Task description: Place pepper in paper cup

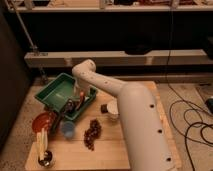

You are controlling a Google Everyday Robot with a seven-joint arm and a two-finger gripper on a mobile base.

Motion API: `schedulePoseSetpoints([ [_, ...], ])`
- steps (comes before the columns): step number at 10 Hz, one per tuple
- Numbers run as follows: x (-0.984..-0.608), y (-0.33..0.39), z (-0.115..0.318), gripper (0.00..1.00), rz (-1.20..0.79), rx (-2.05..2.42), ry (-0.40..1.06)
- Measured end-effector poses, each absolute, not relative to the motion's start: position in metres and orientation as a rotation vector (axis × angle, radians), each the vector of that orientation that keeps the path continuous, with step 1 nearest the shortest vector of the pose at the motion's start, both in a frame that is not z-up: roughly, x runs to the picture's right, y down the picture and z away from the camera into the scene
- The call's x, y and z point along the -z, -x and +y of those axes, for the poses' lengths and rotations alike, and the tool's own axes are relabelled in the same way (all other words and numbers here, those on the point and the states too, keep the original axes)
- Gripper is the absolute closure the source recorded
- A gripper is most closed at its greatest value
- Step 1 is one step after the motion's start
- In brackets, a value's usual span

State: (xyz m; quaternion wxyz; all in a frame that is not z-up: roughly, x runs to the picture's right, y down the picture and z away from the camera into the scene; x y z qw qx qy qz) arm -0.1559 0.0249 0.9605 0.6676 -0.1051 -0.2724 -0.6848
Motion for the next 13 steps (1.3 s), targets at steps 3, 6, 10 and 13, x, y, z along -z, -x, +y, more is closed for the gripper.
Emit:
schedulePoseSetpoints([
  [3, -0.965, 0.159, 0.033, 0.41, -0.632, 1.545, 0.261],
  [6, -0.967, 0.164, 0.036, 0.41, -0.648, 1.550, 0.273],
  [10, -0.968, 0.168, 0.039, 0.46, -0.672, 1.555, 0.286],
  [13, -0.968, 0.167, 0.041, 0.66, -0.688, 1.548, 0.294],
])
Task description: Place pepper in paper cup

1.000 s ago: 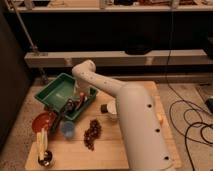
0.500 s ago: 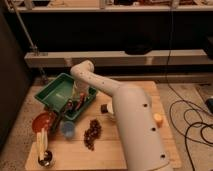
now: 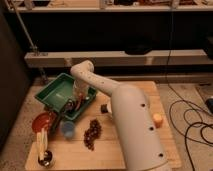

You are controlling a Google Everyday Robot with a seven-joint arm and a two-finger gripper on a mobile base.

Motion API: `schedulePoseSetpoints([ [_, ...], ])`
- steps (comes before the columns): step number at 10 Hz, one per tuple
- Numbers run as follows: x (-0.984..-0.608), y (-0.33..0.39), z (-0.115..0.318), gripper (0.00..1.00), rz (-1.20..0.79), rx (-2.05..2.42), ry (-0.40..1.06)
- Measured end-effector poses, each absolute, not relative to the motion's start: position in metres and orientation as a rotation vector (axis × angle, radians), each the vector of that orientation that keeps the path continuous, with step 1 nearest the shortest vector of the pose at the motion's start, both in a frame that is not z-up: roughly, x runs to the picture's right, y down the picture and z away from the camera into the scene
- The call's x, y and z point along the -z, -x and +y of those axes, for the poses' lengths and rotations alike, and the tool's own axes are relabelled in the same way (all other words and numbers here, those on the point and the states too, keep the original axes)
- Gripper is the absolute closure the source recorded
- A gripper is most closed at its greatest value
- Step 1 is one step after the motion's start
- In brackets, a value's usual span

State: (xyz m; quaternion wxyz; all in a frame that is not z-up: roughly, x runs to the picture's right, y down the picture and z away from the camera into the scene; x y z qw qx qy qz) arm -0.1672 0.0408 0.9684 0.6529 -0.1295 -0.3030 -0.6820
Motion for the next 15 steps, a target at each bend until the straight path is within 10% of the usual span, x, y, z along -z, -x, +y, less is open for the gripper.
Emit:
schedulePoseSetpoints([
  [11, -0.923, 0.161, -0.031, 0.68, -0.686, 1.551, 0.160],
  [15, -0.904, 0.121, -0.093, 0.99, -0.632, 1.505, 0.006],
])
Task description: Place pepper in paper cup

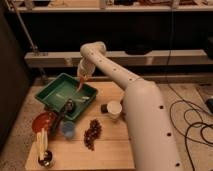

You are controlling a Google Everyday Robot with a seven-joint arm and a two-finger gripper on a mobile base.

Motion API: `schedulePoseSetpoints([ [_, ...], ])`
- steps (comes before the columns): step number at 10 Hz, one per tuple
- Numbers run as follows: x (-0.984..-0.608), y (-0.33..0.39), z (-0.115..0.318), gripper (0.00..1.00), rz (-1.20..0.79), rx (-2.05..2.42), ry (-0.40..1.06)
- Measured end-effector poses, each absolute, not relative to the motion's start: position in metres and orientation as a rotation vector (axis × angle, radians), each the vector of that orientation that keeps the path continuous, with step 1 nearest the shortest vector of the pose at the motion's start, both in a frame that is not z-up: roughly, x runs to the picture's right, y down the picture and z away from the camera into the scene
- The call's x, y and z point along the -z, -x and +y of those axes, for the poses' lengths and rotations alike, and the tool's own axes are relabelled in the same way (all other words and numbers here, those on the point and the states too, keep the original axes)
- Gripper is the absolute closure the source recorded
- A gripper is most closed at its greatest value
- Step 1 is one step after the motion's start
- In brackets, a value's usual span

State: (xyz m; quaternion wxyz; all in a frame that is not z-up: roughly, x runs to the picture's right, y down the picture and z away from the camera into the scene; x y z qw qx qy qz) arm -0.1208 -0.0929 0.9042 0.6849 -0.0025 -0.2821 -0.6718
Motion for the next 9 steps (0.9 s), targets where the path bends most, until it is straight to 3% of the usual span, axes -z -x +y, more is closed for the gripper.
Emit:
schedulePoseSetpoints([
  [3, -0.883, 0.056, -0.094, 1.00, -0.606, 1.446, -0.093],
  [9, -0.831, 0.007, -0.047, 1.00, -0.662, 1.257, -0.226],
])
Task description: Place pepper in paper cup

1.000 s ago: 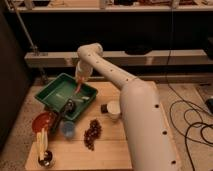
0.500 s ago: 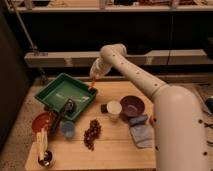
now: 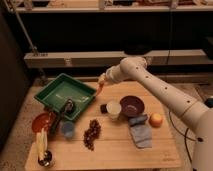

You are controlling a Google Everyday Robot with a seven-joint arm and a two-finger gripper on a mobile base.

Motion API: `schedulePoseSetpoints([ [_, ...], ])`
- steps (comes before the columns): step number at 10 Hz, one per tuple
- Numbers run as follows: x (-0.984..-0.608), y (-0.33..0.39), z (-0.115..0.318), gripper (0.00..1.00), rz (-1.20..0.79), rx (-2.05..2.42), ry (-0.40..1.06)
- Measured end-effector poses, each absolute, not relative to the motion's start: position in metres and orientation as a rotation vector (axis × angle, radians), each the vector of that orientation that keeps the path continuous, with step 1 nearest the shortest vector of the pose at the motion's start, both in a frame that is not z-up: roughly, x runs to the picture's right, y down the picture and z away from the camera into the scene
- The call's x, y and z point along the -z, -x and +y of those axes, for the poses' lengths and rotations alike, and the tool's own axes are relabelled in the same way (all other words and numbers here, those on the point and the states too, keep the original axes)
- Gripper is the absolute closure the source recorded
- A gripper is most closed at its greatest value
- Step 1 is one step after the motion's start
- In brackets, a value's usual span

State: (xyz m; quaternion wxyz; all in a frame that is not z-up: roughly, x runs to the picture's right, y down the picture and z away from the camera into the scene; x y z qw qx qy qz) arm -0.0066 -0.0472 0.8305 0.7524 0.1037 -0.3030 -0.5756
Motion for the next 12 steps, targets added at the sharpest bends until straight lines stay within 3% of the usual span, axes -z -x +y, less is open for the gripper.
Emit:
schedulePoseSetpoints([
  [6, -0.829, 0.008, -0.049, 1.00, -0.657, 1.258, -0.240],
  [8, -0.819, -0.004, -0.054, 1.00, -0.600, 1.292, -0.321],
  [12, -0.757, -0.071, -0.071, 1.00, -0.484, 1.474, -0.613],
])
